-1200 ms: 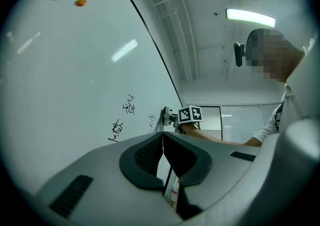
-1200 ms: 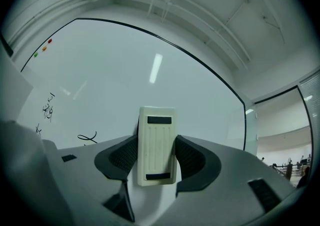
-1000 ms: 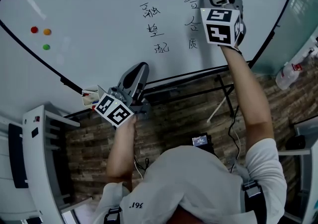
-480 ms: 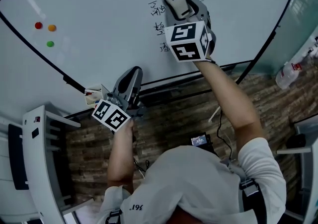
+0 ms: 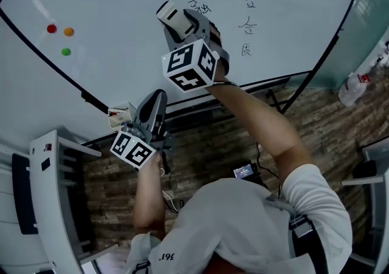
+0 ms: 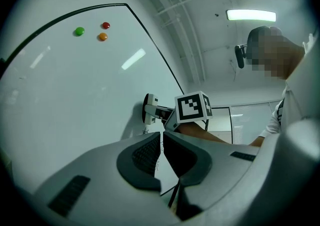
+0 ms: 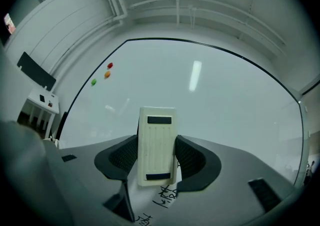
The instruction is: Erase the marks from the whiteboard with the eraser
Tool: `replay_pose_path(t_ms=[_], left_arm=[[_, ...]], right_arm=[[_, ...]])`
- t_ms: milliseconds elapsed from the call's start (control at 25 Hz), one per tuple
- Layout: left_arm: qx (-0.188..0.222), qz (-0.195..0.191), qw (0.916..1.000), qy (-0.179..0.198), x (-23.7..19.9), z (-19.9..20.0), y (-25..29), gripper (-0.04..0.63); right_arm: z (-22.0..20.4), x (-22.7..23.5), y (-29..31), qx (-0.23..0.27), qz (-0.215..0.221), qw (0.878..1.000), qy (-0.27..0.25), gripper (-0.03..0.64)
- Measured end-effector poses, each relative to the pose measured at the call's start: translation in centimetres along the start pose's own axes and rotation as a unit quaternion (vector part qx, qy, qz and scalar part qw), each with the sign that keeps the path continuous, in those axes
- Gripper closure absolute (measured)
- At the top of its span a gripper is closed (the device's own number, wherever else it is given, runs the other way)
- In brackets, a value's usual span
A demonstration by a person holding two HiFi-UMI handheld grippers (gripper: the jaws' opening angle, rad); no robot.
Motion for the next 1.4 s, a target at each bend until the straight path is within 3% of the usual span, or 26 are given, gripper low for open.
replay_pose_path(t_ms=[160,400,1040,1400], left_arm=[[0.004,0.008,1.0,0.001,-0.7,0.8,-2.6,0.588],[0.008,0.015,0.9998,0.0,-1.2,1.4,-4.4,0.588],[-0.003,-0.006,1.0,-0.006,-0.5,-0.1,-1.4,0.588],[-0.009,-0.019,0.9997,-0.011,0.3,-1.1,1.1,0.588]], right_arm=[[0.5,-2.9,1.0,-0.012,0.0,1.0,-0.01,0.367],[0.1,-3.8,2.3,-0.035,-0.026,0.999,-0.022,0.367],[-0.9,-0.2,2.0,-0.046,-0.03,0.998,-0.014,0.367],[-2.3,3.4,1.4,-0.051,-0.056,0.997,-0.012,0.367]])
Point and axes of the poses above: the fingertips, and each gripper's own axes: y forward along the fingers, x to its right, z out of its top, the point moved 7 cm from there along -y, backward along the fingers, and after that the axes turned 6 degrees about -z, right-handed, at the moved point
